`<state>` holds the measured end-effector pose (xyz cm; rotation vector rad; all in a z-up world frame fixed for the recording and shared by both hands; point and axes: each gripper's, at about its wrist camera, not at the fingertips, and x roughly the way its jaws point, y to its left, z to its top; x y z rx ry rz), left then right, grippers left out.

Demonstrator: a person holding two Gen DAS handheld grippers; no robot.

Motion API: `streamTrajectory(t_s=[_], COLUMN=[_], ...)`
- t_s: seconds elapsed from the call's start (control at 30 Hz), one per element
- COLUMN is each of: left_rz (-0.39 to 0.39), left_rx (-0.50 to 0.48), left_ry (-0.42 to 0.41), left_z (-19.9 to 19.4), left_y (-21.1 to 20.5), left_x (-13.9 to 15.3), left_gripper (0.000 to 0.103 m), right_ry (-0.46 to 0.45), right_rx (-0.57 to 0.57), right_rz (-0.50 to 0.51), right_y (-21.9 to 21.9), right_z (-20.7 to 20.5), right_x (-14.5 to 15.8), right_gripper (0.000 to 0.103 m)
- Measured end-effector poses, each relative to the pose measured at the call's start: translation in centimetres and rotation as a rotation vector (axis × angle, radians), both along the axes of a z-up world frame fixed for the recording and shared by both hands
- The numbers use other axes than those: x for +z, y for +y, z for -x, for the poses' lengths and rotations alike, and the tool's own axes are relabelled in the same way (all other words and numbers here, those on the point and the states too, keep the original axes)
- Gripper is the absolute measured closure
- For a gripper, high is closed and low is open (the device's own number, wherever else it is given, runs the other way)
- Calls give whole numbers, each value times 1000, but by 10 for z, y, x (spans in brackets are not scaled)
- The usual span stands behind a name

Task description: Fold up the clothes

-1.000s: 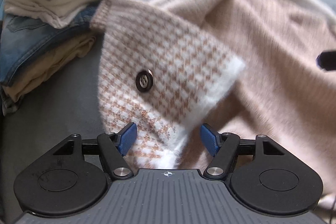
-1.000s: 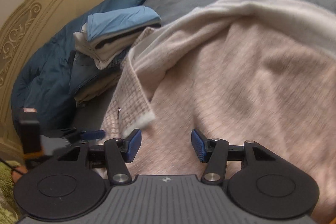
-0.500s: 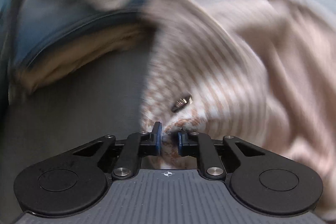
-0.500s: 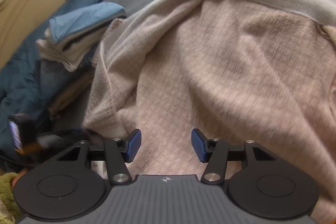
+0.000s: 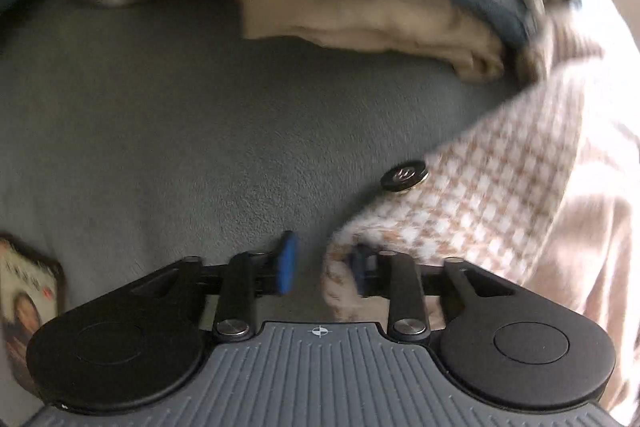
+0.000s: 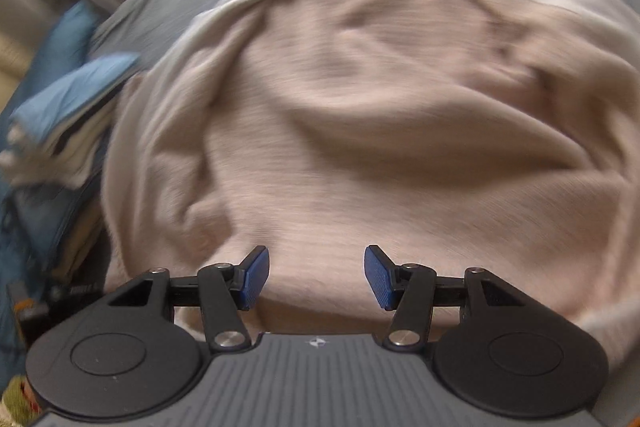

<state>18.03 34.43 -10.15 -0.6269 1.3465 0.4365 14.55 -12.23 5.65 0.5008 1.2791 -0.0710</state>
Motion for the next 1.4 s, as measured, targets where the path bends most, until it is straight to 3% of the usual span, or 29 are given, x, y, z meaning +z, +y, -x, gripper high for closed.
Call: streamTrajectory(t_s=[0.1,0.17,0.33,0.5,0.7,0.8,0.9,1.0,1.03,1.07,1.17,1.23,1.3,1.33,1.37,1.4], left_rz=[-24,-45,-138,-229,-350,-317,-149,-11,-11,-23,-57,-75,-96,-114,-130,-130], left_rx=[-112,-175,-182,-117,-111,-198,-314,-379,-403,-428,-497,-519,-537,-545,-550,-539], left_ry=[13,22,48,38,-126,-213,-230,-203,-187,-173,-133,-123,-109,-96,-84,-76], left_z=[-1,-1,10,27,29,6,-20,-39,-43,-46,-55,-53,-51,-52,-52,-53], left_y=[-4,-6,-2,1,-46,-96,-151,-192,-203,-213,-241,-244,-244,-245,-245,-243], left_x=[5,10,28,56,99,107,100,82,77,72,59,54,47,44,42,38], left_gripper=[51,43,42,43,43,43,43,43,43,43,43,43,43,43,43,43], right_ry=[-19,-47,-151,-209,-147,-103,-83,-67,-56,-37,39,54,35,19,4,-11], right_rx=[-27,18,147,202,220,226,265,305,313,313,303,344,370,380,391,401], right_rz=[91,158,283,265,308,323,379,423,441,451,375,409,465,495,526,557], right_y=[-3,0,3,-25,-74,-102,-122,-140,-146,-151,-161,-154,-149,-147,-144,-142], right_z=[7,-2,-43,-110,-168,-179,-186,-194,-197,-200,-200,-192,-188,-186,-184,-183], right_x=[2,2,-7,-19,-34,-41,-50,-62,-68,-77,-101,-113,-114,-112,-111,-110], right_gripper=[47,46,37,33,32,32,29,15,6,5,4,4,8,18,42,57])
